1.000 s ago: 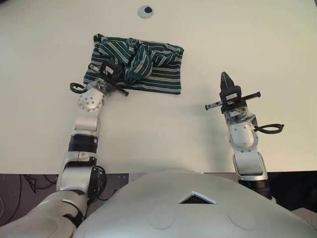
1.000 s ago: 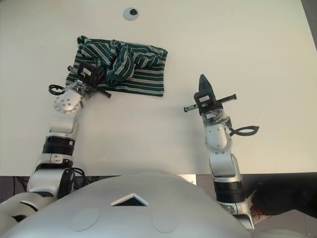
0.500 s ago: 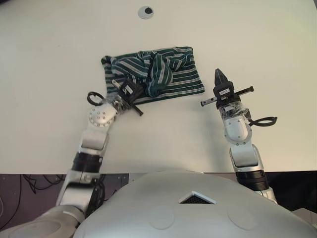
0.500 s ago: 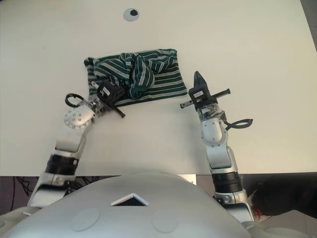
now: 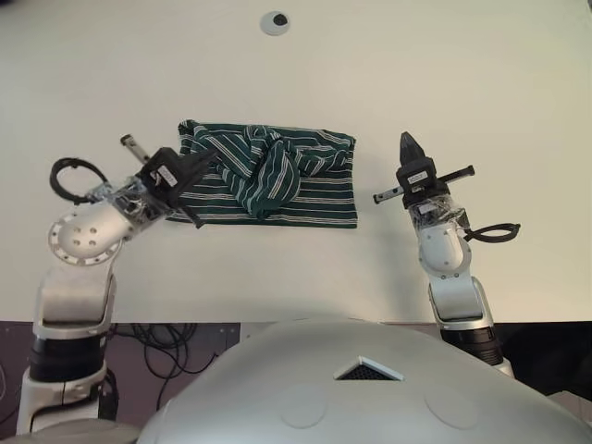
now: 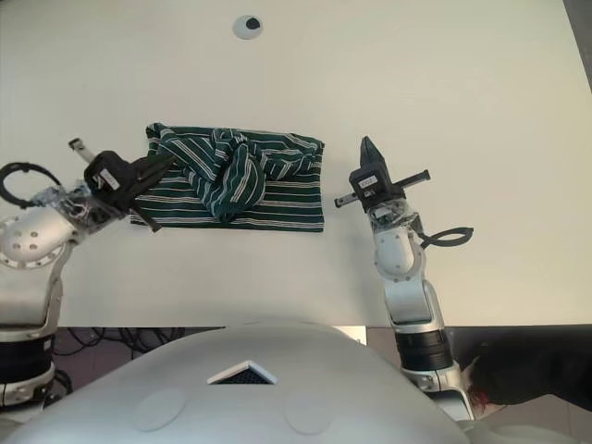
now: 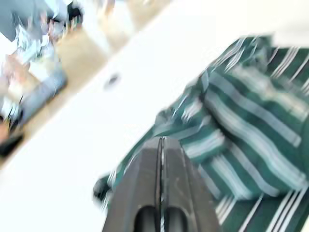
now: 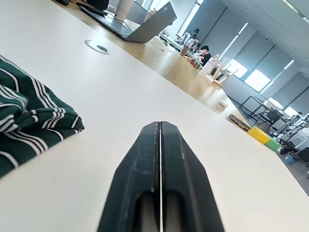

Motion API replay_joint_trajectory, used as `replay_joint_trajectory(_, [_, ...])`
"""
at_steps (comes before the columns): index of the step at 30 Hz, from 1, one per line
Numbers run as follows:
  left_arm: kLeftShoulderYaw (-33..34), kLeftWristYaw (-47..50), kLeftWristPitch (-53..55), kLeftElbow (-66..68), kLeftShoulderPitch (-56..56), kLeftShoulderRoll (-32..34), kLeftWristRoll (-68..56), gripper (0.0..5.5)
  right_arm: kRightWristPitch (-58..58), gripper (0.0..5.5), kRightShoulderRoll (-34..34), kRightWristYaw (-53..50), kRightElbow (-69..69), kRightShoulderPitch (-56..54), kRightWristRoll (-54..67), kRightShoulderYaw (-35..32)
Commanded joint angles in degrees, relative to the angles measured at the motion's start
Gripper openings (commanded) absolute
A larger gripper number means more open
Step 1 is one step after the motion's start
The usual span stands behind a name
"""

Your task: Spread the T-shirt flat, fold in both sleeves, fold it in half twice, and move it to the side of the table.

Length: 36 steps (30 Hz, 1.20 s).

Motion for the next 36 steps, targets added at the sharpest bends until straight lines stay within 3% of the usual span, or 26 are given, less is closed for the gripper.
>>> replay_joint_trajectory(1, [-8.48,-5.62,-9.36,9.92,-6.07,1.16,4.58,0.22,0.66,0.00,0.34,-0.18,-0.09,-0.04,-1.57,1.28])
replay_joint_trajectory(5, [-12.23,-5.27,-11.46,18.61,-13.98,-3.24,5.46,0.79,0.73,0.00,0.74,-0.34,-0.29,0.21,-2.07,1.92])
replay_joint_trajectory(12, [-11.13,-5.66,-7.01,21.95,-14.90,-6.91,-0.73,1.69,1.26,0.00,0.82,-0.31,-0.92,0.39,-2.93,3.51])
replay_joint_trajectory(25, [-4.43,-3.61,13.05,21.27,-19.44,-10.56,-11.79,1.69,1.09,0.00,0.03,-0.56,-0.13,-0.06,-2.56,3.00])
replay_joint_trajectory(28, [-4.46,-5.67,20.85,17.99,-18.93,-10.41,-16.81,1.69,1.00,0.00,-0.05,-0.63,-0.03,-0.13,-2.54,2.87])
replay_joint_trajectory(31, [-5.28,-3.77,21.80,20.06,-19.65,-10.17,-14.58,1.69,0.86,0.00,-0.04,-0.63,0.32,-0.37,-2.52,2.76])
replay_joint_trajectory(36, [-6.16,-4.11,21.73,20.54,-19.42,-9.06,-12.74,1.01,0.81,0.00,-0.02,-0.64,0.59,-0.66,-2.57,2.78])
